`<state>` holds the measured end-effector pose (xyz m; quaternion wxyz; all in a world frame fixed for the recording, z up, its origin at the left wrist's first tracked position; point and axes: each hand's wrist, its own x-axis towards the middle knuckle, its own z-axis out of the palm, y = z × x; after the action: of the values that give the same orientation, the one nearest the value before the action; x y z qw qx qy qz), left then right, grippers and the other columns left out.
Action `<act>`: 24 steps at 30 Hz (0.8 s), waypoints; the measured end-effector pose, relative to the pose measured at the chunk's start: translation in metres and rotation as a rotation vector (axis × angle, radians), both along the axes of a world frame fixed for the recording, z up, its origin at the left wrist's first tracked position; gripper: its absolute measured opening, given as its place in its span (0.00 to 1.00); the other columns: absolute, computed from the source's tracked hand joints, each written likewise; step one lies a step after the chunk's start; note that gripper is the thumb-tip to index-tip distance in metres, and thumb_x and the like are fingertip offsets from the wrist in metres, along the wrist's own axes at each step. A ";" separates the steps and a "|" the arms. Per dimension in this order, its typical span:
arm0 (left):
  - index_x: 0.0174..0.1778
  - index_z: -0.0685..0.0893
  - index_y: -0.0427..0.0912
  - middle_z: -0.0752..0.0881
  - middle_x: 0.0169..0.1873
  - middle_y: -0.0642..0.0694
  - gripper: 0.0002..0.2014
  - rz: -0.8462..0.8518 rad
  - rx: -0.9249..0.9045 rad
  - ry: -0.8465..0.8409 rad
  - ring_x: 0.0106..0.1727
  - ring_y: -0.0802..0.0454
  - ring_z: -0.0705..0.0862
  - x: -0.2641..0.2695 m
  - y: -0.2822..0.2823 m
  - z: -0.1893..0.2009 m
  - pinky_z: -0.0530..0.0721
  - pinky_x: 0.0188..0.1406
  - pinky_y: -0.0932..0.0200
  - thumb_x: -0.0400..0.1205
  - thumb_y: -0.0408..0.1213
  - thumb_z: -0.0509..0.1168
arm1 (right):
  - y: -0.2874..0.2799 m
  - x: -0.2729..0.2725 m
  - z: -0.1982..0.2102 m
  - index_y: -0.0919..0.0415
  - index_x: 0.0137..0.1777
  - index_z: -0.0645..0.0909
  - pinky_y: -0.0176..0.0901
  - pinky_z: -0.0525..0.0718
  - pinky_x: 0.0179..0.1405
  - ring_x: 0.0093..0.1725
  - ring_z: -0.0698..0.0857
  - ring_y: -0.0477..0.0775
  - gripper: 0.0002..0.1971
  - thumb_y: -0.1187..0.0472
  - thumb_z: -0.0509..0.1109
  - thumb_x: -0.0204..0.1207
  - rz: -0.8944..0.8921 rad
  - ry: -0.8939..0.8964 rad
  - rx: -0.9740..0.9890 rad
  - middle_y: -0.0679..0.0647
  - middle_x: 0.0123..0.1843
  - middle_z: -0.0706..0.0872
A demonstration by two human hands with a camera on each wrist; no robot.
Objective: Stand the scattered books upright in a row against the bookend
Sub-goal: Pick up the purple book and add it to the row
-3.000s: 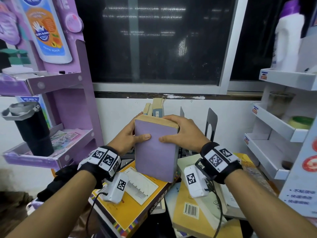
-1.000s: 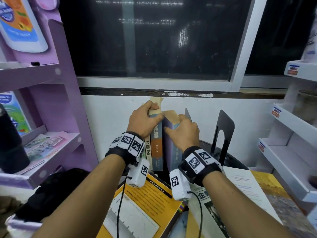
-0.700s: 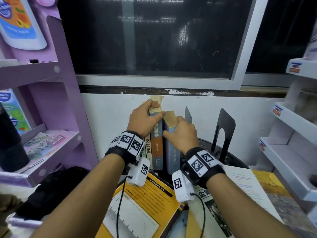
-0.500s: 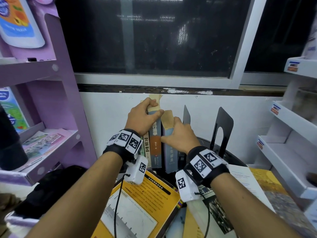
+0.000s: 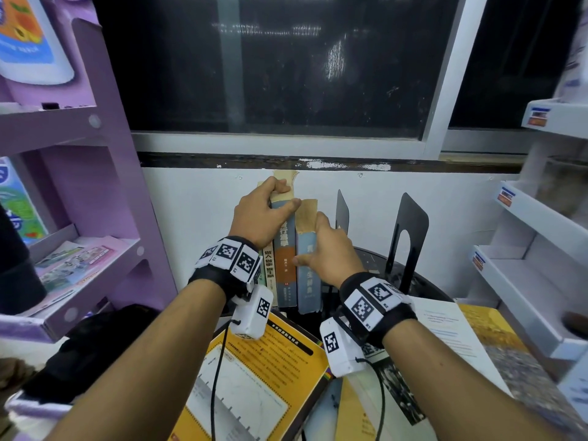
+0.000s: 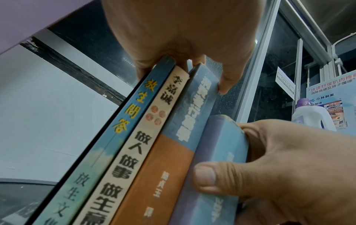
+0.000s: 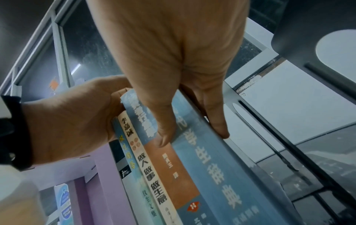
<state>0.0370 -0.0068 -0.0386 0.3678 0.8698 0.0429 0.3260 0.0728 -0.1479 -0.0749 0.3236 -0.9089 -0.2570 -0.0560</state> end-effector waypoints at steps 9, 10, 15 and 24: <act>0.55 0.80 0.48 0.82 0.65 0.57 0.14 0.000 -0.010 -0.006 0.62 0.55 0.80 0.002 0.001 -0.002 0.76 0.60 0.56 0.80 0.51 0.67 | 0.007 0.012 -0.004 0.59 0.72 0.63 0.56 0.85 0.55 0.56 0.84 0.65 0.41 0.53 0.84 0.65 -0.005 0.003 0.031 0.63 0.57 0.84; 0.55 0.80 0.48 0.82 0.64 0.58 0.13 0.000 -0.012 -0.006 0.61 0.55 0.80 0.003 0.001 -0.002 0.76 0.60 0.56 0.80 0.51 0.67 | 0.008 0.014 -0.004 0.59 0.71 0.64 0.56 0.85 0.54 0.56 0.84 0.66 0.40 0.53 0.84 0.65 -0.004 0.006 0.034 0.63 0.57 0.84; 0.55 0.80 0.49 0.82 0.64 0.58 0.13 0.003 0.003 -0.012 0.59 0.58 0.79 0.004 0.003 -0.003 0.74 0.57 0.59 0.80 0.51 0.67 | 0.012 0.020 -0.004 0.59 0.72 0.63 0.58 0.85 0.56 0.57 0.83 0.66 0.43 0.53 0.85 0.63 0.003 0.028 0.031 0.63 0.57 0.84; 0.54 0.79 0.50 0.82 0.64 0.58 0.13 0.017 0.029 -0.019 0.57 0.59 0.79 0.005 0.002 -0.005 0.75 0.54 0.58 0.80 0.53 0.66 | 0.010 0.028 0.001 0.59 0.72 0.62 0.55 0.85 0.56 0.56 0.84 0.64 0.44 0.53 0.85 0.62 0.037 0.065 -0.023 0.62 0.57 0.83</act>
<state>0.0419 -0.0043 -0.0434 0.3529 0.8715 0.0423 0.3379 0.1010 -0.1375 -0.0737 0.3222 -0.9090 -0.2637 -0.0176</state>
